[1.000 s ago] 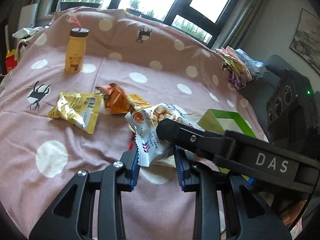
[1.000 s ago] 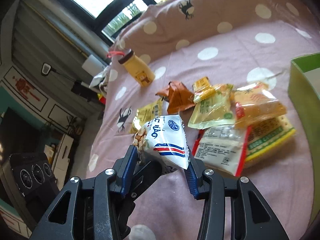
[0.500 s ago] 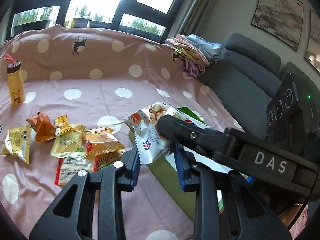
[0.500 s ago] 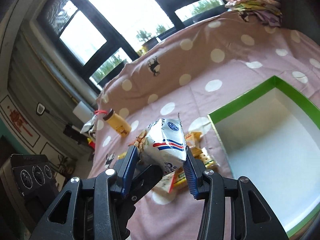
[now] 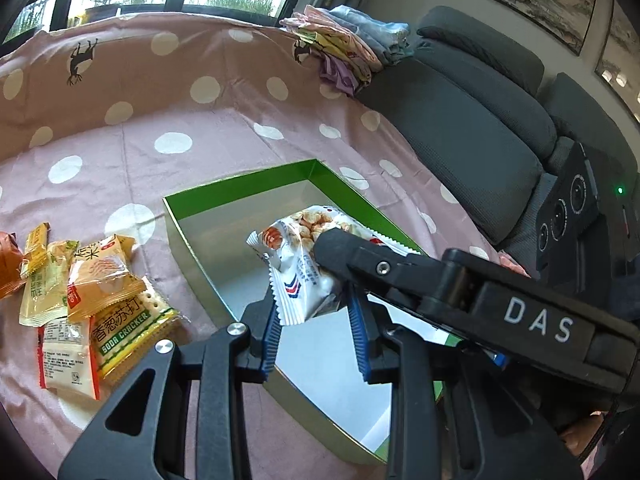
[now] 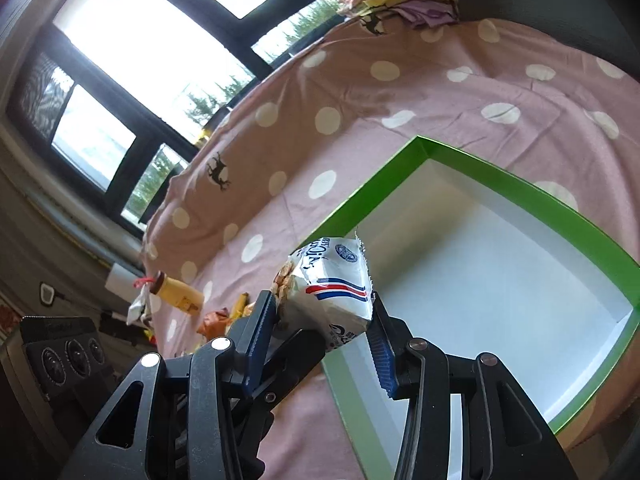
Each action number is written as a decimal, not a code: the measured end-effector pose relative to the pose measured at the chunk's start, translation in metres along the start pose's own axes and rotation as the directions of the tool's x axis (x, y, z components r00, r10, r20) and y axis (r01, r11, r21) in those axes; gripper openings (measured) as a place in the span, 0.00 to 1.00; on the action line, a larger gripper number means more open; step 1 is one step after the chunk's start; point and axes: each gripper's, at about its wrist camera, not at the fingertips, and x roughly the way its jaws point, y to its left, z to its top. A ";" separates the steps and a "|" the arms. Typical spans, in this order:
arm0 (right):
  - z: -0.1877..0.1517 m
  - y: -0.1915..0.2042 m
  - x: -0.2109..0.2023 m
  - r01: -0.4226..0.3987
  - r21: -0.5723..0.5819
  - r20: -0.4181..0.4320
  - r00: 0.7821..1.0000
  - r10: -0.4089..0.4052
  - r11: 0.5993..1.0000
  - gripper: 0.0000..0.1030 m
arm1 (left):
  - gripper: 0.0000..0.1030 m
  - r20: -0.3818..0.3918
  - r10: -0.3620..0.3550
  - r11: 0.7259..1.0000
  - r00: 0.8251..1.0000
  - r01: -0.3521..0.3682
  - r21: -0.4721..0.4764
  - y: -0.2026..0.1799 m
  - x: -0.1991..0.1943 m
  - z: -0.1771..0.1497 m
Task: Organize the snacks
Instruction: 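Carry the nut packet with the right tool over the green box, then lower the nut packet into the box and open the right tool, then move the right tool back to the white red-edged biscuit packet, then grasp the white red-edged biscuit packet with the right tool, then lift the biscuit packet and carry it with the right tool over the box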
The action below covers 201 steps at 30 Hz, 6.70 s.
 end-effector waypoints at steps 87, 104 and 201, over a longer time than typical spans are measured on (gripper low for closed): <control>-0.053 0.116 0.073 0.085 -0.335 -0.134 0.982 -0.137 0.938 0.83 | 0.99 0.037 0.499 0.780 0.866 -0.430 -0.454 0.162 -0.157 -0.093; -0.149 0.173 0.204 0.359 -0.687 -0.071 0.832 -0.550 0.632 0.83 | 0.99 -0.029 0.552 0.645 0.833 -0.450 -0.618 0.225 -0.185 -0.119; -0.126 0.196 0.068 -0.197 -0.438 -0.277 0.958 0.076 0.877 0.39 | 0.46 0.157 0.403 0.857 0.902 -0.312 -0.410 0.140 -0.182 -0.095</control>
